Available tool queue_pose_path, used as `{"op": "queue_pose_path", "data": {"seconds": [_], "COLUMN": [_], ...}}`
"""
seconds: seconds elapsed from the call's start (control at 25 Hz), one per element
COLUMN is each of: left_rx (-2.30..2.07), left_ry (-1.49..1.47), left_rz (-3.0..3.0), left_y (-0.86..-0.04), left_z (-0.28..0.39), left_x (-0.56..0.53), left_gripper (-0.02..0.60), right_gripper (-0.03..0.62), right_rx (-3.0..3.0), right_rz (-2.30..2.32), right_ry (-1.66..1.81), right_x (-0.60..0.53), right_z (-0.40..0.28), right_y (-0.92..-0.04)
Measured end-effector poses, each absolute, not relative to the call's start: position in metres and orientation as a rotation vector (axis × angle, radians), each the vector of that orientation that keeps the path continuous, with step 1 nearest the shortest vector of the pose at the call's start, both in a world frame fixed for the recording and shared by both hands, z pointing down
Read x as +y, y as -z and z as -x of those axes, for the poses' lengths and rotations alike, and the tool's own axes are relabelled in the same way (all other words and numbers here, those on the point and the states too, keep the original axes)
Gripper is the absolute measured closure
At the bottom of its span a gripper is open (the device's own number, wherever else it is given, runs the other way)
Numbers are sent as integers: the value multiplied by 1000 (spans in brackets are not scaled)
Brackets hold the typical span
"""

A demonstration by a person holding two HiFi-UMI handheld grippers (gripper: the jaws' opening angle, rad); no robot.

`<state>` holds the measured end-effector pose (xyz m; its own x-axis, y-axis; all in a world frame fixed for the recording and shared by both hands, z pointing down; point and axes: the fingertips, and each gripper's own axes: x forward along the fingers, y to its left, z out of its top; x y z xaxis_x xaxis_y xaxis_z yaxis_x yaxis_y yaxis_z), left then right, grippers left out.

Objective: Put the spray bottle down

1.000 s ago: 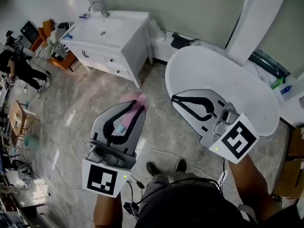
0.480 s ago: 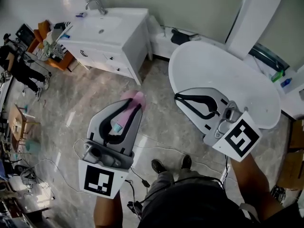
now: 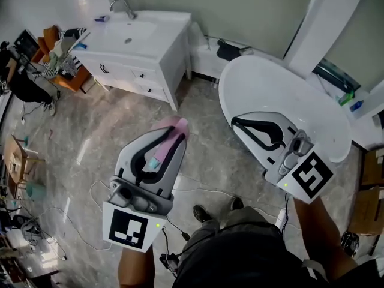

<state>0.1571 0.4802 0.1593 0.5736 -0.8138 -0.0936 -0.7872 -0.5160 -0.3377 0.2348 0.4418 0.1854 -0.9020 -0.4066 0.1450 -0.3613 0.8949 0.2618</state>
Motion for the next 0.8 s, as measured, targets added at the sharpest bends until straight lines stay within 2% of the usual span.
{"op": "queue_pose_path", "data": {"seconds": [0.44,0.8], "left_rx": [1339,1445], "left_ry": [125,131], "left_rz": [2480,2438], "left_y": [-160,-161], "left_z": [-158,-188], "left_x": [444,397], "left_gripper": [522,522], "right_gripper": [585,585], "right_rx": [-2878,-2919], "right_rz": [-568,-474], "right_ry": [324,316], "right_x": [401,350], "right_z": [-239,-269], "right_y": [-182,-182]}}
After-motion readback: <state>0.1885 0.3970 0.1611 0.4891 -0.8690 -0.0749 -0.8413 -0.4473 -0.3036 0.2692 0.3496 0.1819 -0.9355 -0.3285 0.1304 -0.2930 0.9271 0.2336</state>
